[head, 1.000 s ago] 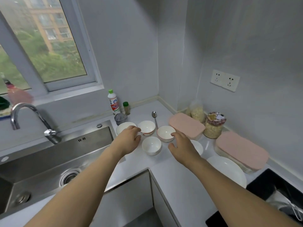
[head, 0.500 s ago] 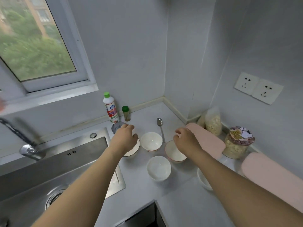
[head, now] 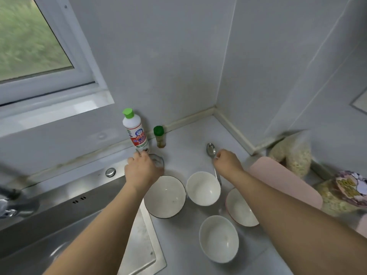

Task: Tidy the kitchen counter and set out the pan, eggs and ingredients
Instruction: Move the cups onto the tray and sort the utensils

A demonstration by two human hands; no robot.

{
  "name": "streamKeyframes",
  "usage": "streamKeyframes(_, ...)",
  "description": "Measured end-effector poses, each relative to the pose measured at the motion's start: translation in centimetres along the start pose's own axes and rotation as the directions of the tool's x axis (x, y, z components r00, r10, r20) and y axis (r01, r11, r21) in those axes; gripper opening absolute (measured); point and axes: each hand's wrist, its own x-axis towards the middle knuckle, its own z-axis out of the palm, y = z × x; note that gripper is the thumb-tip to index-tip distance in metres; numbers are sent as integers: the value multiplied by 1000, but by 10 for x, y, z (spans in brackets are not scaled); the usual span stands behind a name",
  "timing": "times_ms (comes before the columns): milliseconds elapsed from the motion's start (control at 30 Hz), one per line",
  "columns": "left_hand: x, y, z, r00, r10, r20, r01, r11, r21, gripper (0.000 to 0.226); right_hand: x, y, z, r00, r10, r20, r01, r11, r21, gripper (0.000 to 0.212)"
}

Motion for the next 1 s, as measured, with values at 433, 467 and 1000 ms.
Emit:
streamKeyframes(433, 49, 1, 28, 989, -22, 147, 23, 1000, -5, 76, 71, 2, 48, 961, 277, 17, -271, 951, -148, 31)
streamKeyframes(467, 50, 1, 29, 986, -27, 162, 28, 1000, -6, 77, 72, 1, 50, 956, 294, 19, -288, 946, -152, 30)
streamKeyframes(1000, 54, 16, 13, 993, 92, 77, -91, 996, -7, 75, 83, -13, 40, 972, 234, -37, -237, 960, -150, 26)
